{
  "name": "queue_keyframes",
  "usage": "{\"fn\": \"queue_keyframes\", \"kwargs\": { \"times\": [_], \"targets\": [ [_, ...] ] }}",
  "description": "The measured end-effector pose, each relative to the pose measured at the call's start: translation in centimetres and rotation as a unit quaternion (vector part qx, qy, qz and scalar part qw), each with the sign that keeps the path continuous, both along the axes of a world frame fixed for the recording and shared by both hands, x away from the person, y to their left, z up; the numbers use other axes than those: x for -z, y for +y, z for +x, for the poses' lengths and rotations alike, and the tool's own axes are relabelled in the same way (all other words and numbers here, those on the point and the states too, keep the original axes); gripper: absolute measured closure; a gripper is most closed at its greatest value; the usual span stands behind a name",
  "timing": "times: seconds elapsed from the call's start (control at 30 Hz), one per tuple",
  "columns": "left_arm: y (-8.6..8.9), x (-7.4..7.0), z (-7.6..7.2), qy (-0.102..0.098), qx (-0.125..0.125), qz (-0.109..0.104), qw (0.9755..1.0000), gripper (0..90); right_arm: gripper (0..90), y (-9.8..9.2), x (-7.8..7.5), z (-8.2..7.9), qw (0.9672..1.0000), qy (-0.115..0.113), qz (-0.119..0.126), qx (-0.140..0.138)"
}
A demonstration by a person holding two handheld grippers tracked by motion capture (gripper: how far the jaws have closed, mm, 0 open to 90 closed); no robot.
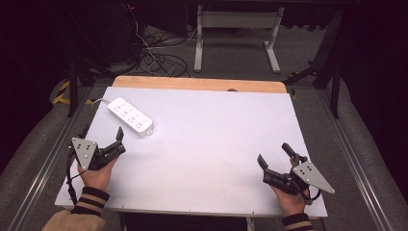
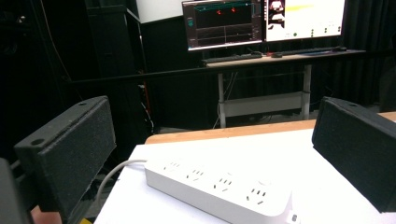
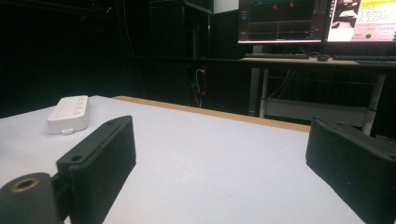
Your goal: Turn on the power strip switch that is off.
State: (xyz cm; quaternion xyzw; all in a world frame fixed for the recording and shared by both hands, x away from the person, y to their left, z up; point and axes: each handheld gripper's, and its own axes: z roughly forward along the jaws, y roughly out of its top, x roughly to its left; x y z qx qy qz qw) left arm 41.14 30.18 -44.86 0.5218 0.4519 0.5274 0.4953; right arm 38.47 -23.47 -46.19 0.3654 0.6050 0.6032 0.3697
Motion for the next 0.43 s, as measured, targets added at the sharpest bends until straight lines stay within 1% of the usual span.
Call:
{"fn": "queue_keyframes", "kwargs": {
  "times": [0.17,0.43],
  "targets": [
    [0.10,0.03,0.00,-0.001,-0.001,-0.005,1.0000,0.0,8.9,0.08,0.04,0.10,1.0000,0.000,-0.004,-0.001],
    [0.12,0.09,0.13,0.002,-0.001,0.001,1.0000,0.0,8.9,0.04,0.00,0.17,1.0000,-0.002,-0.004,-0.003]
  ]
}}
